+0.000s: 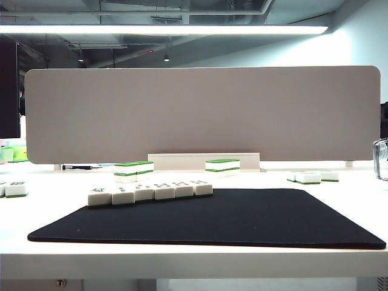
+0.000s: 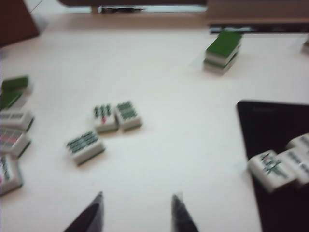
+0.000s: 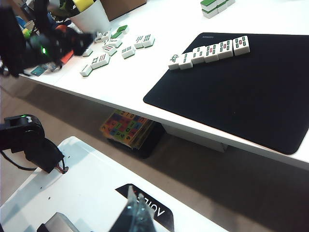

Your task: Align six mahjong tiles in a row on the table.

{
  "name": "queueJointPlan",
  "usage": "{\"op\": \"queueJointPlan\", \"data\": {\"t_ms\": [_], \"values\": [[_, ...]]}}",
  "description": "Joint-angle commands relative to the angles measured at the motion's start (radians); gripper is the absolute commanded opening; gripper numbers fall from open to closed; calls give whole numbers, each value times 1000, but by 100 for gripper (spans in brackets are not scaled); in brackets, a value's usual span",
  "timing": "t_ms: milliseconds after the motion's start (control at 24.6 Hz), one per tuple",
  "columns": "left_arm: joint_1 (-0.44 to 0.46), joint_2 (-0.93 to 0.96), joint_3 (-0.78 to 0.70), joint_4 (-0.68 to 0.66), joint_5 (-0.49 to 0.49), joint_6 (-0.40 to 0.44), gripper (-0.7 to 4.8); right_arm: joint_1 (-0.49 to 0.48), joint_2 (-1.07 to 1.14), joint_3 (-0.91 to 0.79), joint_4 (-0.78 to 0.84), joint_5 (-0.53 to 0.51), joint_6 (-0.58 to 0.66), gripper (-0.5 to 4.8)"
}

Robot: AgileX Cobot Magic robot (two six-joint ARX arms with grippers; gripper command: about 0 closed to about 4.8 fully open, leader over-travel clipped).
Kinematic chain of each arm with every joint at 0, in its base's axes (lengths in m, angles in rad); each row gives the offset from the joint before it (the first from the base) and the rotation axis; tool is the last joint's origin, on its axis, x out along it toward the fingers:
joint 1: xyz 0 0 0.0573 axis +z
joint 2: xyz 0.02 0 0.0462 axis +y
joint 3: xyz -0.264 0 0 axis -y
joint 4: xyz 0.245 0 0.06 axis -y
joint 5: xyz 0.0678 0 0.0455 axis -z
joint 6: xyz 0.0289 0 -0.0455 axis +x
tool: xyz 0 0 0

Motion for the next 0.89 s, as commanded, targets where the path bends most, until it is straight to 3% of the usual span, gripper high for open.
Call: {"op": "queueJointPlan", "data": {"t_ms": [41,203,406,609,893], "values": [[59,-141,-112,25,4,-26,175,1,-12,3,9,-2,0,-1],[102,-261,-208,53,11,-29,175,1,-12,3,9,-2,0,-1],[201,-393,-317,73,167,-20,175,1,-12,3,9,-2,0,-1],[204,-514,-369,37,171,-21,175,1,-12,3,9,-2,0,-1],[204,-513,-369,-5,188,8,175,1,-12,3,9,-2,0,-1]]}}
